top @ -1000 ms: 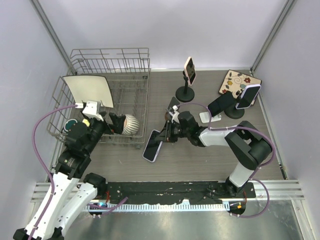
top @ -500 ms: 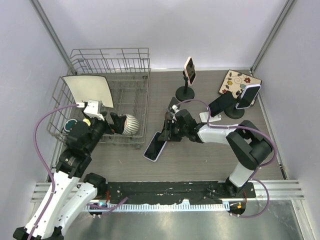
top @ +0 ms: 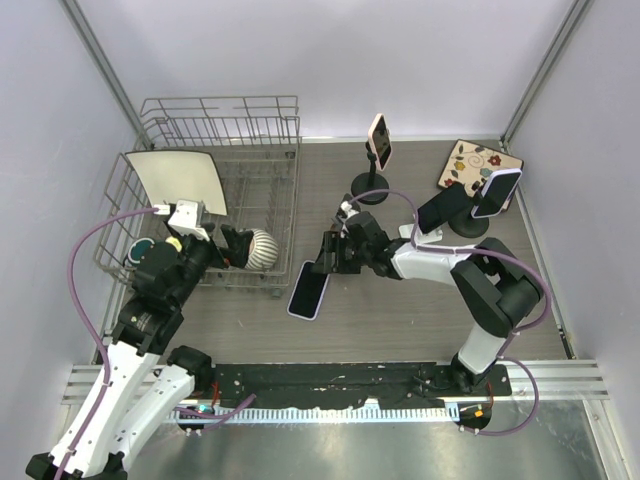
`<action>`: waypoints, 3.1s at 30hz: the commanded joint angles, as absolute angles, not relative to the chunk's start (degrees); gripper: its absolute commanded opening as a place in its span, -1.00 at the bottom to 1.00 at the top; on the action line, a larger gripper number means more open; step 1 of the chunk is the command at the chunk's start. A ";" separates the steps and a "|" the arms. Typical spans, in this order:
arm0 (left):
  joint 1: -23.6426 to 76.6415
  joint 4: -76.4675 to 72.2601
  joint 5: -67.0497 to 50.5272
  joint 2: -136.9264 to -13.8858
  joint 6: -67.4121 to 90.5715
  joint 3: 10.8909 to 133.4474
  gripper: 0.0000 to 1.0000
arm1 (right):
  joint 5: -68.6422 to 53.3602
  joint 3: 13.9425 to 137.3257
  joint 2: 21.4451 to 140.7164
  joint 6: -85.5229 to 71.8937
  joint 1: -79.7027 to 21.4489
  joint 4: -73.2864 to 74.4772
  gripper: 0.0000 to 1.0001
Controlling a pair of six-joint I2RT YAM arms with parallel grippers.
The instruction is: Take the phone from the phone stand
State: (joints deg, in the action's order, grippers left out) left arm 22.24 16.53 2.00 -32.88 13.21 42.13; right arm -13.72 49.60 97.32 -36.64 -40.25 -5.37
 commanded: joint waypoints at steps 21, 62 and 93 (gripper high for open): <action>22.50 15.55 5.00 -28.58 12.30 42.80 1.00 | 18.62 55.55 70.07 -14.69 -39.90 13.71 0.59; 22.50 16.61 3.25 -25.93 13.71 40.69 1.00 | 9.76 22.68 60.64 -29.89 -0.79 -36.72 0.39; 22.41 16.52 2.29 -26.45 13.62 40.61 1.00 | 2.38 23.11 71.55 -28.48 2.90 -46.50 -0.14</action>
